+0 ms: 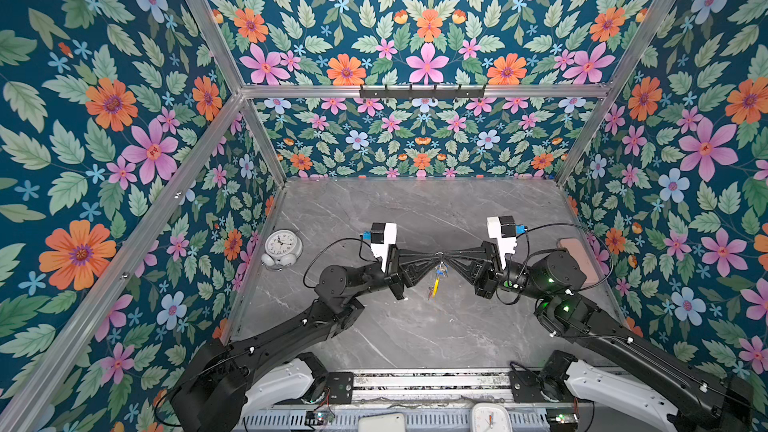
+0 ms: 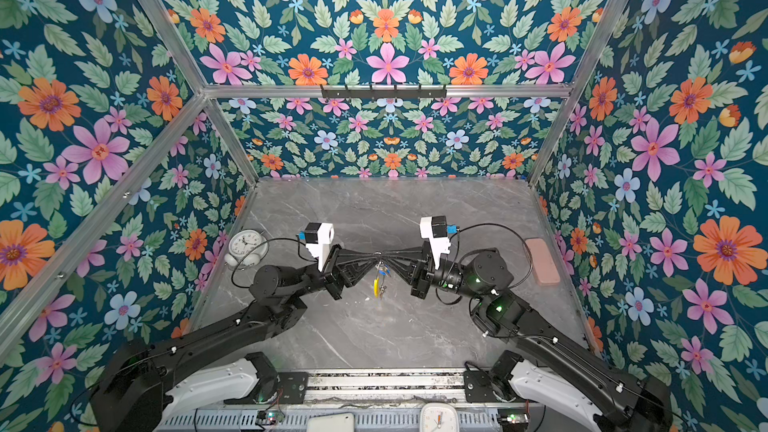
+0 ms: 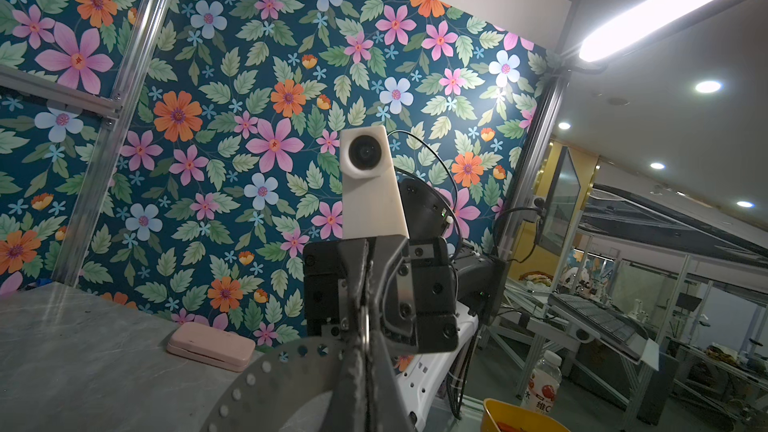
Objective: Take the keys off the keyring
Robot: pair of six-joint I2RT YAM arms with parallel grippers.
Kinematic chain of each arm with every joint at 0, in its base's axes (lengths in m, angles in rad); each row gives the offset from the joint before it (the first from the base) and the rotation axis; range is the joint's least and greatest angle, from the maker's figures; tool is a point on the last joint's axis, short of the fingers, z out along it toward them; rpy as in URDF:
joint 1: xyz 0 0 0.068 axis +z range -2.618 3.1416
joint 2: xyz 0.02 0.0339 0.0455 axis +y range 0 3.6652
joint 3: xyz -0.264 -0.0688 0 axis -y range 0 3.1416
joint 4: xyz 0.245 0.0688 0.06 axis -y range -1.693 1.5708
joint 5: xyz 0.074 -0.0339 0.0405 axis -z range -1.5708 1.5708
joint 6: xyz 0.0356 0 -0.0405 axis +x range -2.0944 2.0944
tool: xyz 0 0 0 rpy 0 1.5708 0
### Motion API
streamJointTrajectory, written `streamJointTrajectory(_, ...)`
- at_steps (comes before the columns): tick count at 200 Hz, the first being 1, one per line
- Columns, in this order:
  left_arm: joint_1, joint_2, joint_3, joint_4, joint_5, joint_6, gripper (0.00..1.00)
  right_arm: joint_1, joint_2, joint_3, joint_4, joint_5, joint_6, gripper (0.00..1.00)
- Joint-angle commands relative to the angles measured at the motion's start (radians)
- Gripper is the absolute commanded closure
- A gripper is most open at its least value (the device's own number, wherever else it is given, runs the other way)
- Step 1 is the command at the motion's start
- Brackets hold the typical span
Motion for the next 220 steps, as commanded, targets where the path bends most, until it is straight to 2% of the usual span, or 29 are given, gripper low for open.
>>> streamJointTrajectory(1, 0.0, 0.007, 0.0, 0.03, -0.006, 0.003, 1.0, 0.004, 0.003, 0.01, -0.005, -0.028, -0.002, 1.0)
streamJointTrajectory(16, 0.0, 0.006, 0.0, 0.03, -0.005, 0.001, 0.96, 0.003, 0.0, 0.018, -0.031, -0.029, -0.012, 1.0)
streamJointTrajectory(49, -0.001, -0.024, -0.013, -0.016, -0.015, 0.007, 0.65, 0.004, -0.032, 0.045, -0.159, 0.007, -0.067, 1.0)
streamJointTrajectory(80, 0.001, -0.096, -0.023, -0.156, -0.026, 0.051, 0.56, 0.003, -0.052, 0.105, -0.369, 0.014, -0.154, 1.0)
streamJointTrajectory(112, 0.001, -0.171, -0.006, -0.355, -0.005, 0.104, 0.55, 0.002, -0.054, 0.184, -0.594, 0.001, -0.262, 1.0)
streamJointTrajectory(148, 0.002, -0.175, 0.046, -0.532, 0.061, 0.131, 0.55, 0.002, -0.045, 0.259, -0.757, -0.032, -0.359, 1.0)
streamJointTrajectory(181, 0.001, -0.171, 0.085, -0.616, 0.115, 0.142, 0.59, 0.003, -0.024, 0.315, -0.861, -0.044, -0.429, 1.0)
streamJointTrajectory(220, 0.002, -0.162, 0.118, -0.674, 0.152, 0.162, 0.66, 0.002, 0.008, 0.345, -0.899, -0.08, -0.46, 1.0)
